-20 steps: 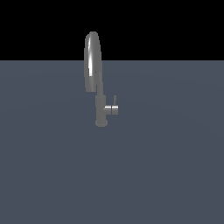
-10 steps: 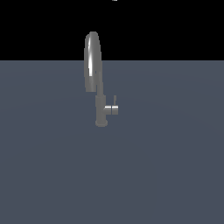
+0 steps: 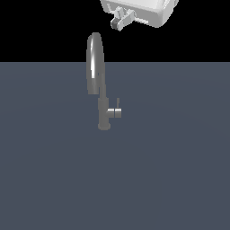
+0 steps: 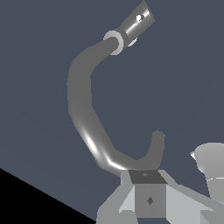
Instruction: Turn on the faucet by rotating a designated handle.
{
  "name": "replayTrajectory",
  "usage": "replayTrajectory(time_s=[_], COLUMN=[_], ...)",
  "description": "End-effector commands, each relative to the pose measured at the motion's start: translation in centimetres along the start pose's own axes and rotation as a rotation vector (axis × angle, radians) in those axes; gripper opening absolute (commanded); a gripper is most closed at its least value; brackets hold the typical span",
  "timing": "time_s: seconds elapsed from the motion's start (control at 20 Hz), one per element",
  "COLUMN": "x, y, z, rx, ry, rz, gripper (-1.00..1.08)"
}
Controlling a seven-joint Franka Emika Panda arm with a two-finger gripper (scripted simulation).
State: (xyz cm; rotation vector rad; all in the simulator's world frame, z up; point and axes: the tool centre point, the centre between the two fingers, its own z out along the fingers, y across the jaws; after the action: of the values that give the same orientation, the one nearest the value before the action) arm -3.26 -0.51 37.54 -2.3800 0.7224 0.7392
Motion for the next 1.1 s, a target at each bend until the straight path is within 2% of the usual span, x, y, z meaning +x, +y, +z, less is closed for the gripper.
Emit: replayTrajectory(time_s=[0.0,0.55,1.05], x=[1.7,9.7,17.5], y=[-0.3,-0.8,-0.3], z=[0.3,2.3,6.1], rx=[0.041,0.233,0.436], ry=[-0.041,-0.232,-0.434], rz=[0.040,0.229,0.432], gripper=[-1.00,-1.00,-1.00])
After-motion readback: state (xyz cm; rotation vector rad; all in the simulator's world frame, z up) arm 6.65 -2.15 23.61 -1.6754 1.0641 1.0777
